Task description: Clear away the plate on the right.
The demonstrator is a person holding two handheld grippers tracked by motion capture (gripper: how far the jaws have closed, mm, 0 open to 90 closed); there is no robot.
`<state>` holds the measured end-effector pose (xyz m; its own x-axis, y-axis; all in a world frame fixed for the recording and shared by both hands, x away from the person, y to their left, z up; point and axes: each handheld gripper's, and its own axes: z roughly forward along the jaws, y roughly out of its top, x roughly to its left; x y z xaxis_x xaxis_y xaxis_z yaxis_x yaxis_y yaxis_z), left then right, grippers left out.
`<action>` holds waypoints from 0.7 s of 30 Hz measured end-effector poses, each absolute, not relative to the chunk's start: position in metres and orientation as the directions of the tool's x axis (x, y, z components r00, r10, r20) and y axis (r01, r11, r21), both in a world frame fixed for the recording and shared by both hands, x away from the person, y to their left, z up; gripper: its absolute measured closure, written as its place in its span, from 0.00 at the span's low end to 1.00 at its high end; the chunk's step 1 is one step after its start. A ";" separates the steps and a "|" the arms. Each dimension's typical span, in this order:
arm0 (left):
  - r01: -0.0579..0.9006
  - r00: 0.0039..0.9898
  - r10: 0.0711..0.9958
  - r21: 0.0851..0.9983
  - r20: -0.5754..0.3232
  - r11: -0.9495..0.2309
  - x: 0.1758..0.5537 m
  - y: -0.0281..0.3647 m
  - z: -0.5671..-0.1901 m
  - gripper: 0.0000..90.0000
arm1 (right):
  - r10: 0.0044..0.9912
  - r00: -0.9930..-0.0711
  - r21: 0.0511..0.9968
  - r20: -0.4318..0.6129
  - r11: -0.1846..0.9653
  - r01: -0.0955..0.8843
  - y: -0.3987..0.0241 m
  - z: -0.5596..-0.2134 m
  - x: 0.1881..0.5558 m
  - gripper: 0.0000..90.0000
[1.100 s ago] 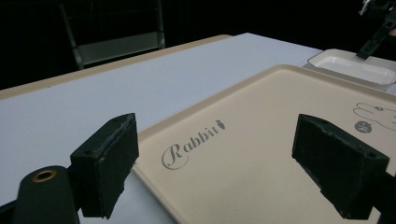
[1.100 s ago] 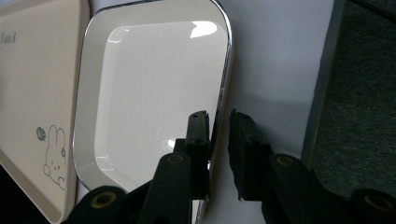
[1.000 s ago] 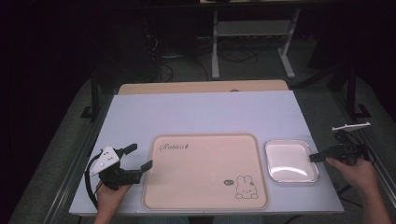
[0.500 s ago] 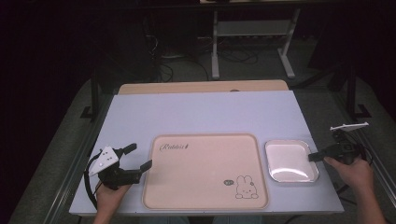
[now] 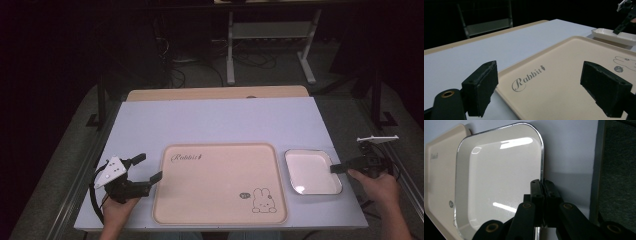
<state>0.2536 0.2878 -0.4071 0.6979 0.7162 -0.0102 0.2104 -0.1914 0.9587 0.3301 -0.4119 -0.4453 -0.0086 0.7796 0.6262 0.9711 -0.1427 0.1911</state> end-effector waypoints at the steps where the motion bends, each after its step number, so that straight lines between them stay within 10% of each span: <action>1: 0.210 0.698 0.716 0.959 -0.010 -0.191 0.254 0.288 -0.407 0.16 | 0.780 -0.009 0.191 0.626 -0.143 0.971 -0.412 -0.445 0.330 0.97; 21: 0.209 0.693 0.721 0.961 -0.016 -0.179 0.252 0.291 -0.406 0.16 | 0.667 -0.065 0.279 0.742 -0.220 0.935 -0.406 -0.433 0.304 0.98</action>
<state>0.2516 0.2905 -0.4058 0.6930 0.7208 -0.0159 0.2086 -0.1793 0.9614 0.3038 -0.4057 -0.4328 -0.0646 0.6672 0.7421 0.9348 -0.2199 0.2791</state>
